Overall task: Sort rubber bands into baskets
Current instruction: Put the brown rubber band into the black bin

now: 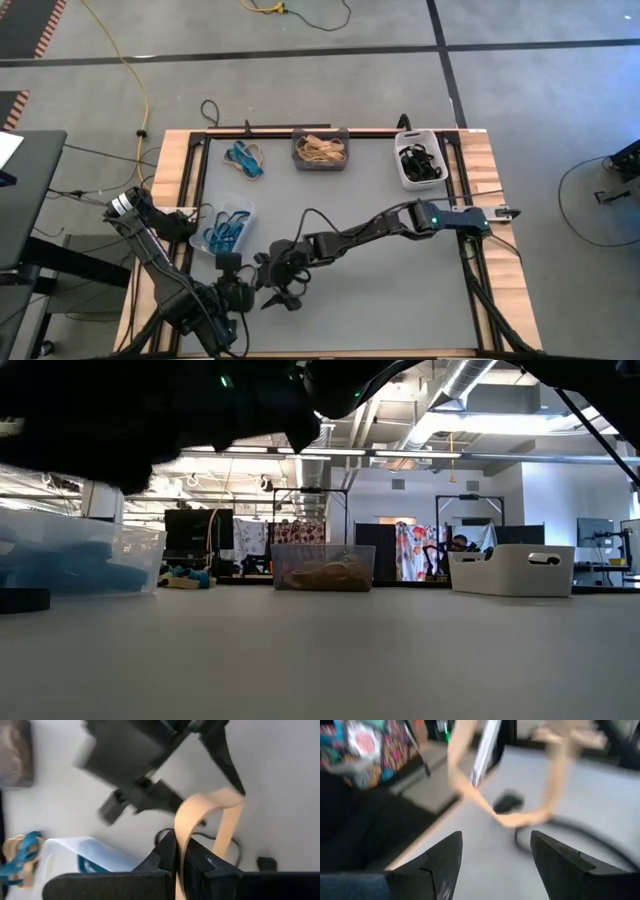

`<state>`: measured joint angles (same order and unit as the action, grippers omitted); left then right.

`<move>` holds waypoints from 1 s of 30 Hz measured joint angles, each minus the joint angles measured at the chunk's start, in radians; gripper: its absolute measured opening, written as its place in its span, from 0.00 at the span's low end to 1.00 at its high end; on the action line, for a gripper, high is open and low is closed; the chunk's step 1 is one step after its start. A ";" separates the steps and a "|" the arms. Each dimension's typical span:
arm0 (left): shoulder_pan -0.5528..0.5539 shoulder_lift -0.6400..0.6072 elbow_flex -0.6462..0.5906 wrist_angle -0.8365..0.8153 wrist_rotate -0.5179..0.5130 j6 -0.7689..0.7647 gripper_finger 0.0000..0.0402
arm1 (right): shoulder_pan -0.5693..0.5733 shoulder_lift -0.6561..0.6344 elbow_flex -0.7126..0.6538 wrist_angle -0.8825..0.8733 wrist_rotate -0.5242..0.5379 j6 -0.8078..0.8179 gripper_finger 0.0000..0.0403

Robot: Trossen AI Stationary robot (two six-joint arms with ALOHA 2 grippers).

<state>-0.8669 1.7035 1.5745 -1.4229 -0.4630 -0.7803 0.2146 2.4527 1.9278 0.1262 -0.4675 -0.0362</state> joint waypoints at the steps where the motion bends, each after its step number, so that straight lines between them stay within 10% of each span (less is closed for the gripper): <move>1: 0.001 0.000 0.000 -0.011 -0.011 0.000 0.00 | 0.001 0.000 0.000 -0.042 0.002 -0.010 0.66; 30: 0.379 -0.043 -0.010 -0.078 -0.328 0.417 0.00 | 0.115 -0.468 -0.004 -1.049 0.491 0.009 0.66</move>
<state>-0.4880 1.6600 1.5650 -1.5013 -0.7907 -0.3632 0.3295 1.9848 1.9236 -0.9230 0.0238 -0.0270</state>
